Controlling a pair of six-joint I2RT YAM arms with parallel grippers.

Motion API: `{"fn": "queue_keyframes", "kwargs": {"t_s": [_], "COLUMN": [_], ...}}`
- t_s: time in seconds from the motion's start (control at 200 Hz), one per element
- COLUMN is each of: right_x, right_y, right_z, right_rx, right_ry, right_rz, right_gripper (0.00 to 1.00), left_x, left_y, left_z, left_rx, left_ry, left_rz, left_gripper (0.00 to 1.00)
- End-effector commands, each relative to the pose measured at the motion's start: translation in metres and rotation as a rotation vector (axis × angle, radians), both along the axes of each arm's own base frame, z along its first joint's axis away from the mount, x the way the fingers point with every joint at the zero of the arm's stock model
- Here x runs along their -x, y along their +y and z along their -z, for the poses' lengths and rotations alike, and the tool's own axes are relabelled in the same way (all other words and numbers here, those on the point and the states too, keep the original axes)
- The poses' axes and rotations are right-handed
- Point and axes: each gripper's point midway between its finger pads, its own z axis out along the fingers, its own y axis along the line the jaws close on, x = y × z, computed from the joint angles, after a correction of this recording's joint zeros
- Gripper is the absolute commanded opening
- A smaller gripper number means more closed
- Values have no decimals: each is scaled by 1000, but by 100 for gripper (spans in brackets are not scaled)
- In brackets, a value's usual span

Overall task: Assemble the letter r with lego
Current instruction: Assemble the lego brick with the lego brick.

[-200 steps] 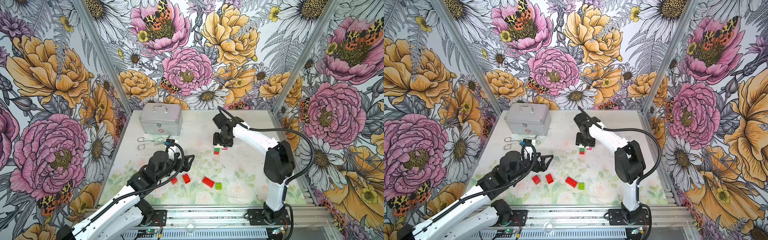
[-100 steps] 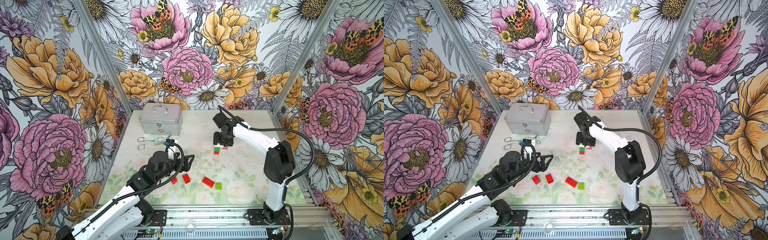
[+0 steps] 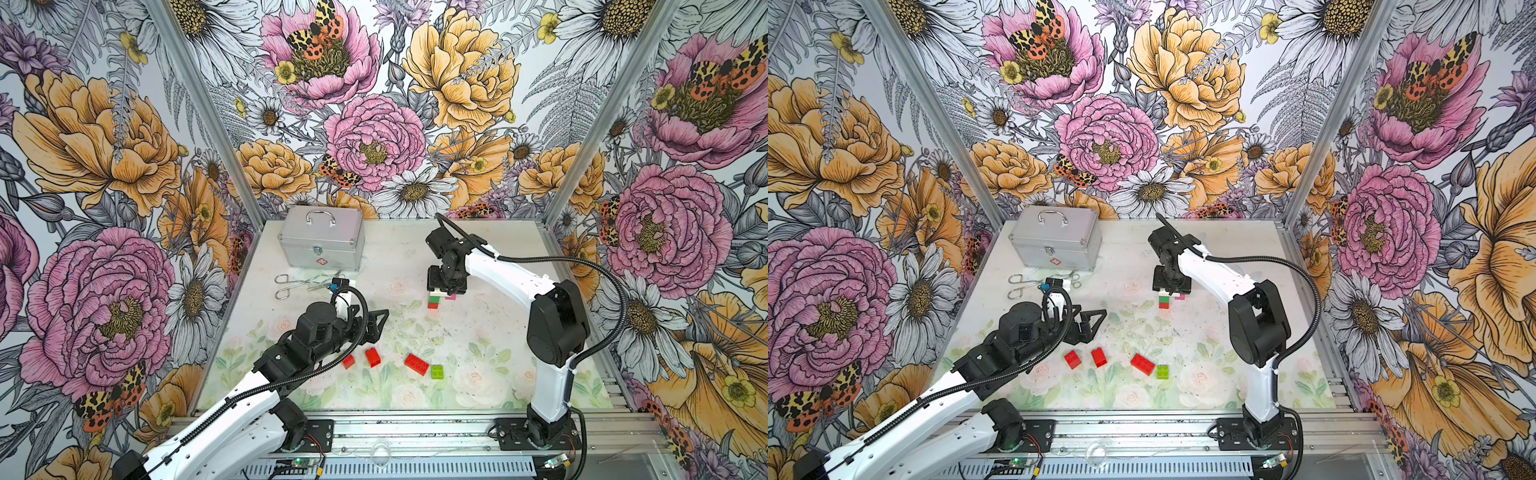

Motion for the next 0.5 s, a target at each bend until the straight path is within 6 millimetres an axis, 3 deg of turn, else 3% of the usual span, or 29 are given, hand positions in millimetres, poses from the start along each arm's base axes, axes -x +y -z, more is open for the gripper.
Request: {"fn": "queue_keyframes", "kwargs": {"t_s": [0.0, 0.295, 0.495], "right_x": [0, 6, 15], "right_y": [-6, -10, -12], "right_z": [14, 22, 39], "right_rx": [29, 37, 46], "right_ry": [24, 51, 108], "right_rz": [-2, -10, -9], "right_gripper": [33, 33, 33], "left_x": [-2, -2, -1], "left_y": [1, 0, 0], "left_z": [-6, -6, -5], "left_rx": [-2, 0, 0], "left_ry": [-21, -18, -14], "left_rz": [4, 7, 9], "left_gripper": [99, 99, 99]}}
